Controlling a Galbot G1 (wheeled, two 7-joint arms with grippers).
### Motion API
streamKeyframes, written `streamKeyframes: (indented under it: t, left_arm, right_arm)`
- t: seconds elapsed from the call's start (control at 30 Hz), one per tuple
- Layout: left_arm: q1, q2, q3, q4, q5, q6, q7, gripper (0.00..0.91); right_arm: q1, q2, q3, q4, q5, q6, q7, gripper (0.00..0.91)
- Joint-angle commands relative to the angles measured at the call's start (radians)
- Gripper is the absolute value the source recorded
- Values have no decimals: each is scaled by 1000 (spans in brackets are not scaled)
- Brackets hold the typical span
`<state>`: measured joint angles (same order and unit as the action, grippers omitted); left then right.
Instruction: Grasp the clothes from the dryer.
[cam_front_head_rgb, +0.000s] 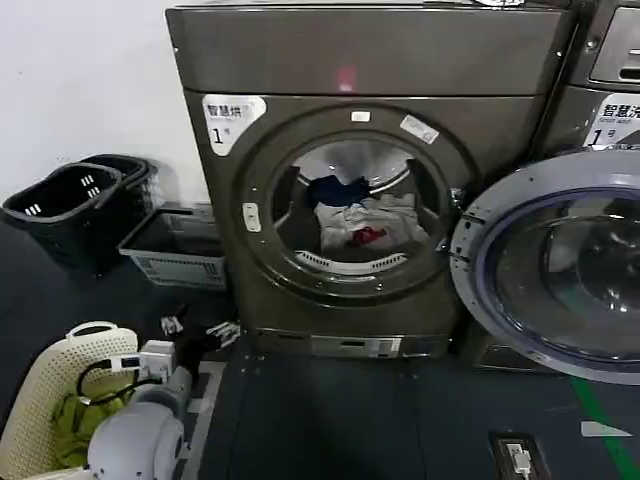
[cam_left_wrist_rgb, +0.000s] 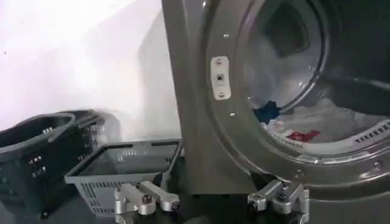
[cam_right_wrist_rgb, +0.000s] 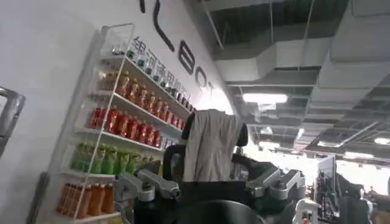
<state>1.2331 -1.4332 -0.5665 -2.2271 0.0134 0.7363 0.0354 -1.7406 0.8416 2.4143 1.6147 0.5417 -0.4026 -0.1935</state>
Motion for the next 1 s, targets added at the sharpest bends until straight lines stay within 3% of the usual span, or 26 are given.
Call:
streamKeyframes:
  t: [0.03,1.0]
  left_arm:
    - [1,-3,2,3,4,49,0,907]
    - [-11,-1,21,16,7,49,-3,907]
  right_arm:
    - [1,1,1,1,6,0,3,907]
    - [-15,21,16,3,6,1,-2,907]
